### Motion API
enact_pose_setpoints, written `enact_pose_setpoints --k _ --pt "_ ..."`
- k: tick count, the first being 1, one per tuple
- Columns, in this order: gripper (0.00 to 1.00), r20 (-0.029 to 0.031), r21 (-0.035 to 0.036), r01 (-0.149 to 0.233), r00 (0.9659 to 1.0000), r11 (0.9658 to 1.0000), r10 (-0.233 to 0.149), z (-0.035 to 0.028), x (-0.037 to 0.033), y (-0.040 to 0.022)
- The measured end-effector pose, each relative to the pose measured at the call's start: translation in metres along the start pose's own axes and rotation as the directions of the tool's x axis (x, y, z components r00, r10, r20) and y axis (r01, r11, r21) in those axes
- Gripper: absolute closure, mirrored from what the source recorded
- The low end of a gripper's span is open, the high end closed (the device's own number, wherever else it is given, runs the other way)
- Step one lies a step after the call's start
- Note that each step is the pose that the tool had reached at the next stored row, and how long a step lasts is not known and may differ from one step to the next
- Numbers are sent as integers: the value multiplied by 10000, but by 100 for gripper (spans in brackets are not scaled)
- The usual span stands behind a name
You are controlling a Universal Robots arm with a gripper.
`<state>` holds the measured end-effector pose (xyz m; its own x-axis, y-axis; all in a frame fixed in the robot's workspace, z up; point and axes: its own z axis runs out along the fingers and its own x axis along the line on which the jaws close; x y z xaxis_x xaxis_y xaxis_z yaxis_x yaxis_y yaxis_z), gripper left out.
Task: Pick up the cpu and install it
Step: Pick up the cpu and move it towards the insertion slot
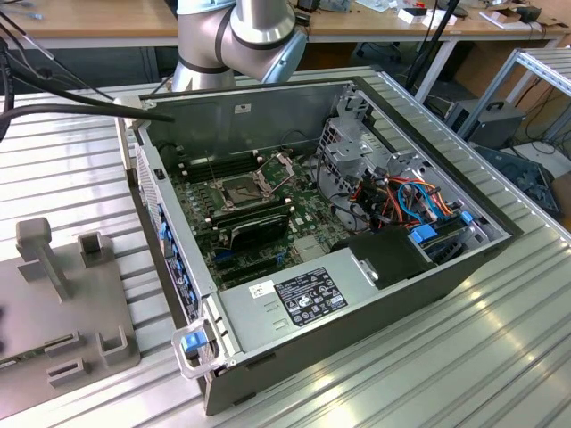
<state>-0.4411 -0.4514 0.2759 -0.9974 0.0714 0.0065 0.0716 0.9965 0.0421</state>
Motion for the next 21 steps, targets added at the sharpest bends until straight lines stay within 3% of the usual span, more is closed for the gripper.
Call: enact_pose_setpoints --k 18,21 --pt "40 0 1 0 10000 10000 0 30 0 -1" --pt "40 1 6 0 10000 10000 0 64 0 -3"
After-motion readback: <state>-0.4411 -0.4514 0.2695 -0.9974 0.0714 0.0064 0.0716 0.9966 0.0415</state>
